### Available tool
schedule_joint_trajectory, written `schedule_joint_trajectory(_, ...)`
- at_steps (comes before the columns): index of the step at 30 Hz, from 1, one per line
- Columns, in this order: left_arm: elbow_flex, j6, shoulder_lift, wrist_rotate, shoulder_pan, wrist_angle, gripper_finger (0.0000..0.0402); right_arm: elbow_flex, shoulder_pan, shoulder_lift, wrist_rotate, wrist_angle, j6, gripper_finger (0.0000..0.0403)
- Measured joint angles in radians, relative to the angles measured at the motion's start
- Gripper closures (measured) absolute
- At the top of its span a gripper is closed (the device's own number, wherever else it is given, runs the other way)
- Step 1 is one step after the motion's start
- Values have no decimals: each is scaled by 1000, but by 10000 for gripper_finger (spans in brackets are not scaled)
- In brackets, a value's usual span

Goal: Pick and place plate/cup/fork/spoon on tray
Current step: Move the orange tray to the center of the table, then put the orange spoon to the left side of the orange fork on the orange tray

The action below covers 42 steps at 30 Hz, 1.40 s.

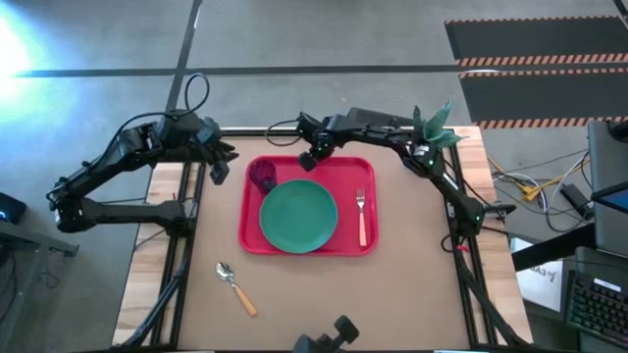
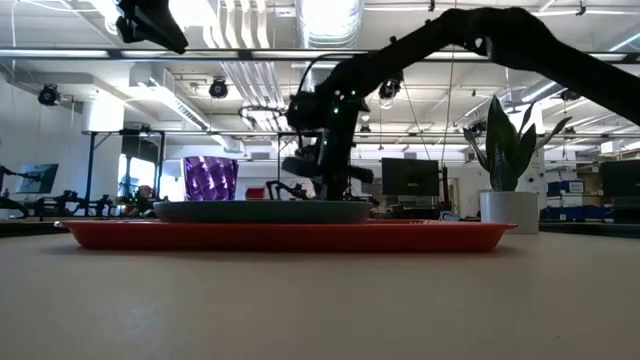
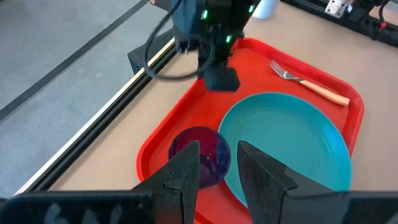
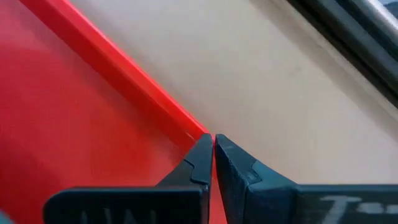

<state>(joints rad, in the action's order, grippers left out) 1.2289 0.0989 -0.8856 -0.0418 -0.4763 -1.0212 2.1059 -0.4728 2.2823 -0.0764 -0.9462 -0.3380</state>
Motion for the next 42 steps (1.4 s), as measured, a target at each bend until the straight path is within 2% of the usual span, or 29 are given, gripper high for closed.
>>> schedule_joint_trajectory(7, 0, 60, -2, 0, 0, -43, 311, 6, 35, -216, -36, 27, 86, 394)
schedule_joint_trajectory(12, 0, 78, -6, 1, 0, -45, 311, 4, 81, -381, -104, 23, 112, 394)
schedule_joint_trajectory(15, -5, 80, -13, 37, 0, -65, 311, 7, 125, -476, -105, 20, 105, 394)
schedule_joint_trajectory(19, -29, 94, -25, 84, 5, -131, 311, -9, 210, -546, -105, 4, 133, 394)
schedule_joint_trajectory(22, -72, 106, -23, 88, 48, -158, 316, -16, 260, -574, -105, 0, 140, 394)
schedule_joint_trajectory(27, -137, 120, -21, 89, 216, -206, 351, -18, 299, -609, -112, 6, 140, 394)
schedule_joint_trajectory(34, -213, 356, -42, 97, 546, -180, 396, -35, 297, -597, -139, 2, 129, 394)
schedule_joint_trajectory(42, -222, 552, -147, 16, 908, -186, 401, -43, 296, -562, -144, 5, 119, 394)
